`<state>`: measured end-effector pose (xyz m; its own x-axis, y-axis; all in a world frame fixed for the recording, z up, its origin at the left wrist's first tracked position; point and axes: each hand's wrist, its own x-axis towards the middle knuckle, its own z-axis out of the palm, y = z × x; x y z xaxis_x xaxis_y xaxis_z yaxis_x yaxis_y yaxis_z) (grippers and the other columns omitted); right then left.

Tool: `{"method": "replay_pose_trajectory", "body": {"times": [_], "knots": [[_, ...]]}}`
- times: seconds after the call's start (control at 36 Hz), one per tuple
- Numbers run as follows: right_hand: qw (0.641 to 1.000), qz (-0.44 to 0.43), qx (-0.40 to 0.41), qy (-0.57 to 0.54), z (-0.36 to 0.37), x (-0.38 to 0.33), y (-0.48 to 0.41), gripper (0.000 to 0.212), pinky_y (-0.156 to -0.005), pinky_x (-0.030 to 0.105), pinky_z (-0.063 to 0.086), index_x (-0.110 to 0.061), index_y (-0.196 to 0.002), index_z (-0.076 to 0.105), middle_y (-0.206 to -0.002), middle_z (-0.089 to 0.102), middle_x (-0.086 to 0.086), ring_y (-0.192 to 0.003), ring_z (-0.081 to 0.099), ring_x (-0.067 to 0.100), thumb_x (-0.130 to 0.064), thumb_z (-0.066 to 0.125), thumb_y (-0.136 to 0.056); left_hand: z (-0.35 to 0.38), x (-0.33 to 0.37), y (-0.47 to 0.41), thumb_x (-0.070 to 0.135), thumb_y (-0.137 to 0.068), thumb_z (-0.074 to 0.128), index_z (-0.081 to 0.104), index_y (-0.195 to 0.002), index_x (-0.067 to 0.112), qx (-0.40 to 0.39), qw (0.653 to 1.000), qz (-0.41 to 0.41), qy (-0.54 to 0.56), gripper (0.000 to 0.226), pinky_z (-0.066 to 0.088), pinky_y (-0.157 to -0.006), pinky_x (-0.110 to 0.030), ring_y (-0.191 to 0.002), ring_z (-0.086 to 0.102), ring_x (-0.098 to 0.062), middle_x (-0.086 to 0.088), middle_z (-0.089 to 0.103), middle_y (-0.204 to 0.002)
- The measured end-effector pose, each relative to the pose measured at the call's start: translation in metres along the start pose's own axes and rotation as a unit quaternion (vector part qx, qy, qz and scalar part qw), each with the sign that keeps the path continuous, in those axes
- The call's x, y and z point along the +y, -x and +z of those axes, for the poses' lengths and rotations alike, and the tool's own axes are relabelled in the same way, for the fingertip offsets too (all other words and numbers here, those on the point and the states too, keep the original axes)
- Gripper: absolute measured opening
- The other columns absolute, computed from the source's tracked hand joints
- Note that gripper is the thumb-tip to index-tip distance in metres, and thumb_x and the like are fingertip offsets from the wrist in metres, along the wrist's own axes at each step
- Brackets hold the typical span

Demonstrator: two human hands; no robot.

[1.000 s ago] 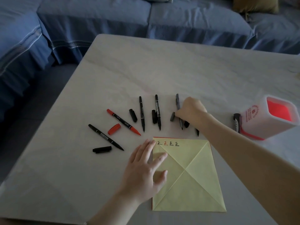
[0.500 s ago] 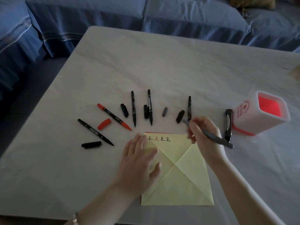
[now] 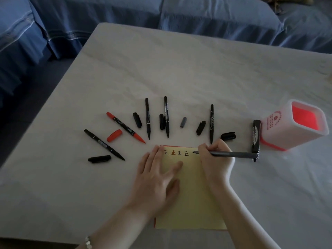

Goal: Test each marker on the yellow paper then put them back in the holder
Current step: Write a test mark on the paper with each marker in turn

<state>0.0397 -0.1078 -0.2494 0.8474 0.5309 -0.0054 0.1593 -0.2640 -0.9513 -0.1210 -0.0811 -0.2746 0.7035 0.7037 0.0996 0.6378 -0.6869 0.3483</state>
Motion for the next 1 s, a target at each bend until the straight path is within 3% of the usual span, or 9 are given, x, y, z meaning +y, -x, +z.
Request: {"method": "replay_pose_trajectory", "body": {"times": [0.19, 0.36, 0.64, 1.0], "knots": [[0.999, -0.016, -0.016, 0.027, -0.0007, 0.0008, 0.0013, 0.032, -0.038, 0.011, 0.023, 0.003, -0.057, 0.038, -0.044, 0.033, -0.006, -0.040, 0.032, 0.005, -0.005, 0.063, -0.077, -0.0017, 0.0016, -0.0004, 0.042, -0.083, 0.043, 0.055, -0.122, 0.034, -0.005, 1.000, -0.002, 0.021, 0.041, 0.017, -0.110, -0.040, -0.131, 0.027, -0.032, -0.027, 0.044, -0.136], [0.998, -0.030, -0.018, 0.046, -0.0006, -0.0012, 0.0012, 0.031, -0.038, 0.013, 0.024, 0.005, -0.059, 0.040, -0.049, 0.034, 0.001, -0.043, 0.033, 0.007, -0.006, 0.063, -0.077, -0.0032, 0.0022, -0.0007, 0.042, -0.083, 0.044, 0.056, -0.121, 0.034, -0.007, 1.000, -0.005, 0.018, 0.041, 0.018, -0.109, -0.041, -0.132, 0.027, -0.032, -0.026, 0.044, -0.136], [0.999, -0.030, 0.013, 0.026, 0.0015, 0.0002, 0.0014, 0.039, -0.038, 0.013, 0.020, -0.015, -0.051, 0.032, -0.041, 0.033, -0.007, -0.040, 0.028, 0.006, -0.003, 0.060, -0.076, -0.0039, 0.0028, -0.0015, 0.043, -0.083, 0.043, 0.056, -0.121, 0.035, -0.014, 1.000, -0.012, 0.009, 0.041, 0.020, -0.108, -0.042, -0.132, 0.035, -0.035, -0.025, 0.043, -0.137], [0.999, -0.016, -0.007, 0.026, -0.0002, 0.0003, 0.0013, 0.026, -0.039, 0.010, 0.023, 0.005, -0.056, 0.040, -0.049, 0.032, 0.001, -0.042, 0.030, 0.006, 0.002, 0.061, -0.071, -0.0063, 0.0039, -0.0026, 0.043, -0.083, 0.042, 0.058, -0.120, 0.034, -0.020, 1.000, -0.015, 0.011, 0.041, 0.021, -0.107, -0.042, -0.130, 0.039, -0.036, -0.026, 0.044, -0.136]]}}
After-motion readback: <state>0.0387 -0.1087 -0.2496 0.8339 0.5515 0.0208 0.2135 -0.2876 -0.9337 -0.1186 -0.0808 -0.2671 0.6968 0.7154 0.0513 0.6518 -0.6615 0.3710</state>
